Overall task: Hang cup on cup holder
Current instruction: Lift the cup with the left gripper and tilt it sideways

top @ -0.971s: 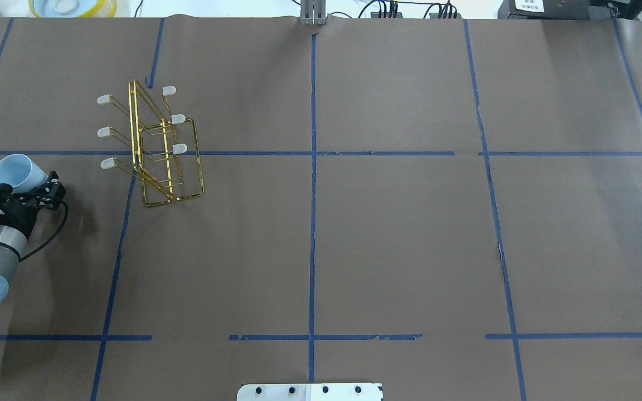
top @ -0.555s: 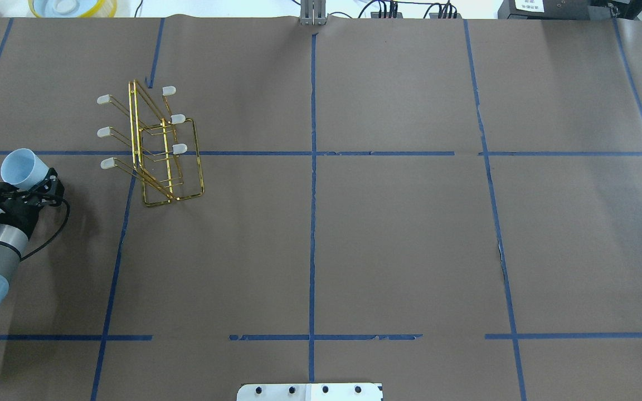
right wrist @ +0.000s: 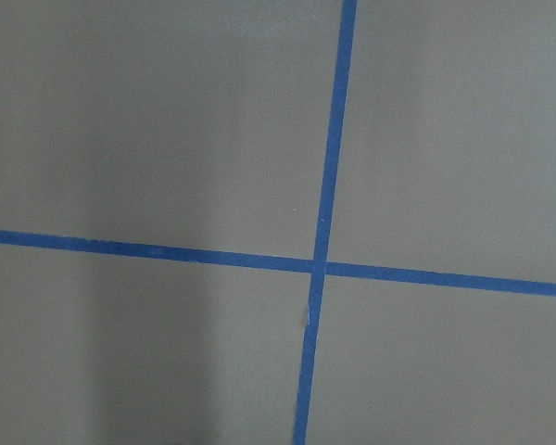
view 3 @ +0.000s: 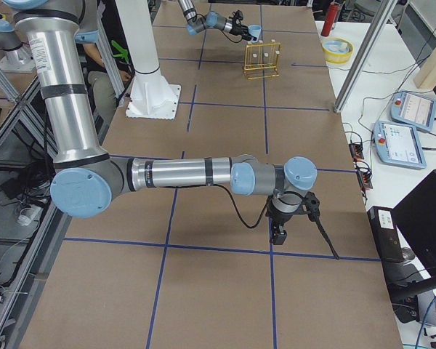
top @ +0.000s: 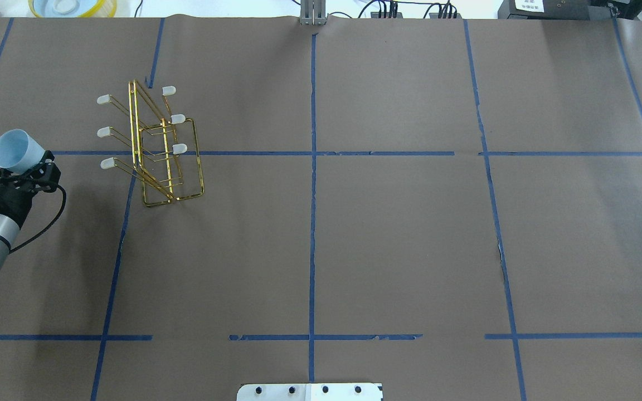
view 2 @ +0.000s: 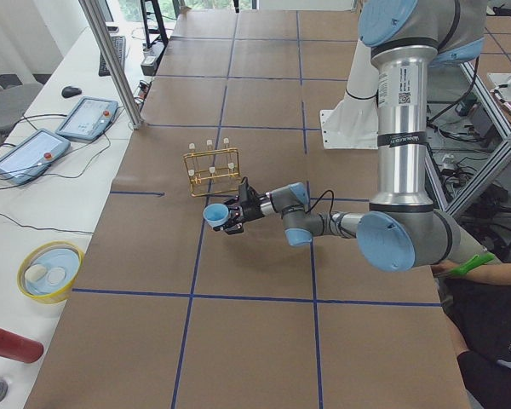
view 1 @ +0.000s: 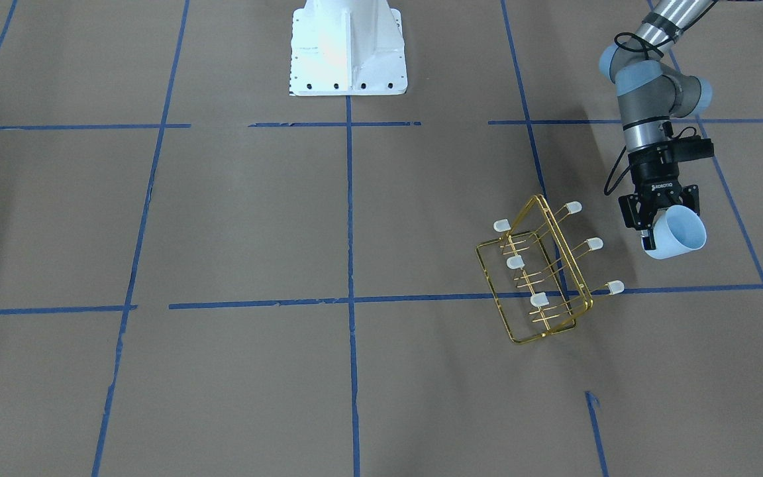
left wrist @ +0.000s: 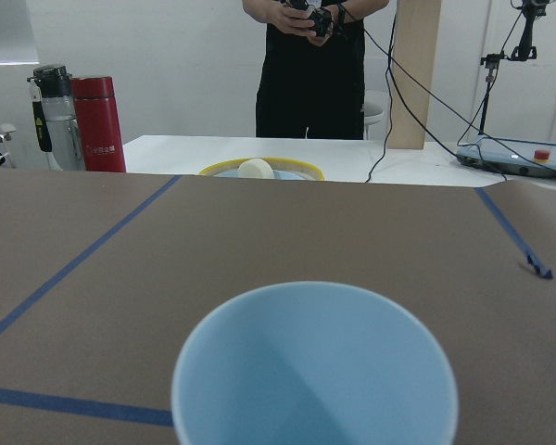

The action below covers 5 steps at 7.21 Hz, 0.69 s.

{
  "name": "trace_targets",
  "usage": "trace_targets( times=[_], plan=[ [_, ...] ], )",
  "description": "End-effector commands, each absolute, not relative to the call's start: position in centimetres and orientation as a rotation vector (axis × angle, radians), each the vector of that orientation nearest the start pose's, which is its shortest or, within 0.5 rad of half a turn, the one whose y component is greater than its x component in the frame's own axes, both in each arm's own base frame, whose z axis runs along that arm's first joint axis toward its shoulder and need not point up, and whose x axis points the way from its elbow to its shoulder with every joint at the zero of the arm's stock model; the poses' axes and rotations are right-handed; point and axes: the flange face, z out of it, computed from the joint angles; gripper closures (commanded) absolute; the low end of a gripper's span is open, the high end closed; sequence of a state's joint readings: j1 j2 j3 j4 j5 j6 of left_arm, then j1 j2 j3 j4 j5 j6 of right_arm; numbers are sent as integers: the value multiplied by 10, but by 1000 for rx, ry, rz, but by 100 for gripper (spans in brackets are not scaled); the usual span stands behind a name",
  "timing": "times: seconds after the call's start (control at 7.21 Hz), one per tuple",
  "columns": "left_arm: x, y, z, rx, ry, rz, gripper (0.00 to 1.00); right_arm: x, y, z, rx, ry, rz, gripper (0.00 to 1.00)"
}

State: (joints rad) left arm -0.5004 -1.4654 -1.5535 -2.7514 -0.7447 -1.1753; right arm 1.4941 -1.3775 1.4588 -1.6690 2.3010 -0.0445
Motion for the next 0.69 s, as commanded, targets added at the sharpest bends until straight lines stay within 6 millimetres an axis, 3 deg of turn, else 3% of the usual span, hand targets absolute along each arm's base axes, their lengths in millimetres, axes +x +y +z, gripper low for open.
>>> trace_targets(
  times=[0.0, 0.14, 0.42, 0.55],
  plan=[
    [262, -391, 529, 1216, 428, -286, 92, 23, -574, 624, -28, -730, -110, 0],
    [262, -391, 513, 1212, 392, -254, 98, 23, -574, 624, -28, -730, -110, 0],
    [259, -394, 478, 1183, 283, -188, 100, 23, -574, 624, -28, -730, -110, 0],
    [249, -400, 462, 1205, 169, -62, 100, 23, -575, 623, -26, -730, -110, 0]
  ],
)
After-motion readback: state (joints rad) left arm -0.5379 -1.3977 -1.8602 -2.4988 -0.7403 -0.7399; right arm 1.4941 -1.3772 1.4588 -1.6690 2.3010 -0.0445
